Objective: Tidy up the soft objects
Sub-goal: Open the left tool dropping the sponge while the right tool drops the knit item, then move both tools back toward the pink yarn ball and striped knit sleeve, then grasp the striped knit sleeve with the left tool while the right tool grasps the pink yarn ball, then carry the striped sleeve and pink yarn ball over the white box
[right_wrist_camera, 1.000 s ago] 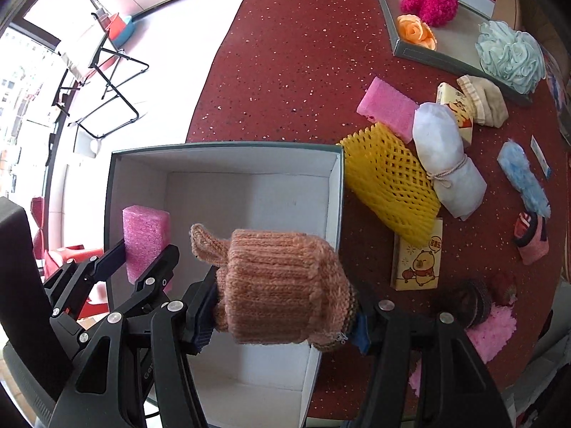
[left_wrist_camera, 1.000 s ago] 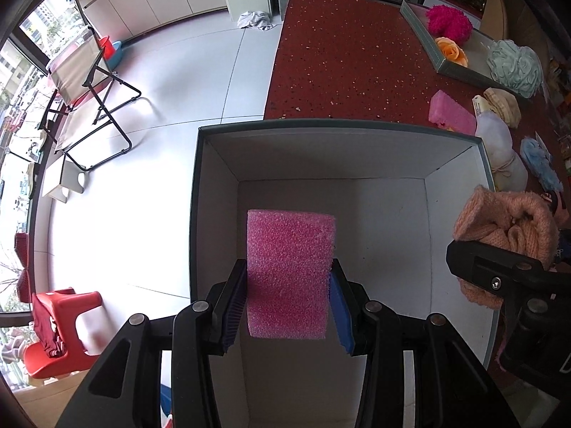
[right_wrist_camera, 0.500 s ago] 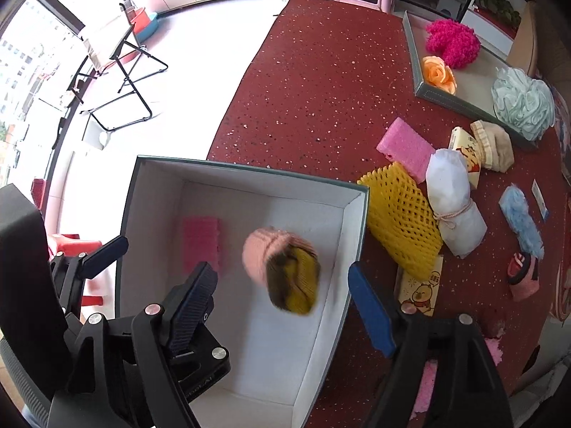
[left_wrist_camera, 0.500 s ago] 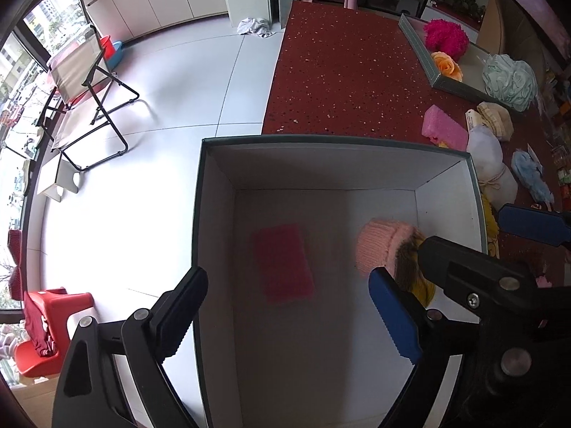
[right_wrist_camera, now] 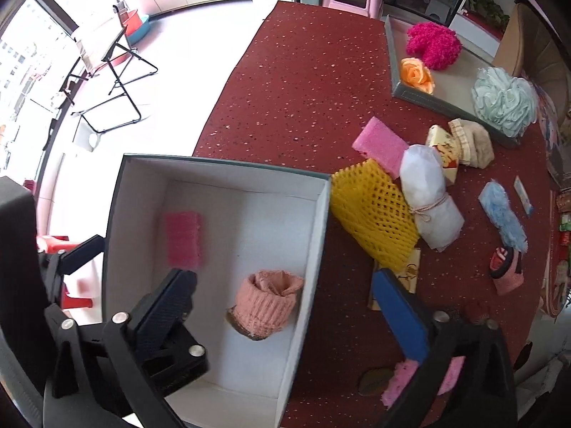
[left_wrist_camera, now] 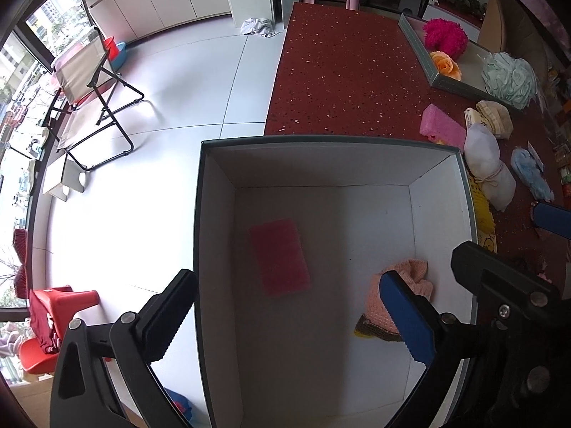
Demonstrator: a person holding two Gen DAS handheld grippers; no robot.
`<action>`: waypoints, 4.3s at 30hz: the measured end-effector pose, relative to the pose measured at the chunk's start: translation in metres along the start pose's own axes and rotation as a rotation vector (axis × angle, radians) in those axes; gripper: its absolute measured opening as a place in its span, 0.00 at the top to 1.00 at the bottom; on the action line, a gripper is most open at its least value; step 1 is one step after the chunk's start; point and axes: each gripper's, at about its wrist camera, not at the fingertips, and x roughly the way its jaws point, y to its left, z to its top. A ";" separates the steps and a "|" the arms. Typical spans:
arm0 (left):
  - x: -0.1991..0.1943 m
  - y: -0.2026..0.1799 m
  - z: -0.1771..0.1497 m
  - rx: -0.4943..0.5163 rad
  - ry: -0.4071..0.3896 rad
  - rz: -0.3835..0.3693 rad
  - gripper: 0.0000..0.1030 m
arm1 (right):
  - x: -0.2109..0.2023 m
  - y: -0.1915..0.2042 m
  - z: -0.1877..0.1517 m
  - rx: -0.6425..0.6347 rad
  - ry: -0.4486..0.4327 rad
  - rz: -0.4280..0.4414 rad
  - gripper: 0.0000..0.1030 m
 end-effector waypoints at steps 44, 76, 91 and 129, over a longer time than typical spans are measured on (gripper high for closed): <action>-0.012 -0.231 -0.029 0.371 0.128 -0.019 0.00 | 0.068 -0.258 -0.210 0.778 0.200 0.121 0.00; 0.080 -0.360 -0.054 0.649 0.163 0.005 0.00 | 0.082 -0.347 -0.293 0.683 0.251 -0.068 0.00; 0.093 -0.337 -0.025 0.495 0.260 -0.059 0.09 | 0.090 -0.322 -0.252 0.683 0.281 -0.058 0.05; -0.057 -0.262 -0.116 0.597 0.076 -0.317 0.40 | 0.018 -0.285 -0.218 0.626 0.191 -0.003 0.55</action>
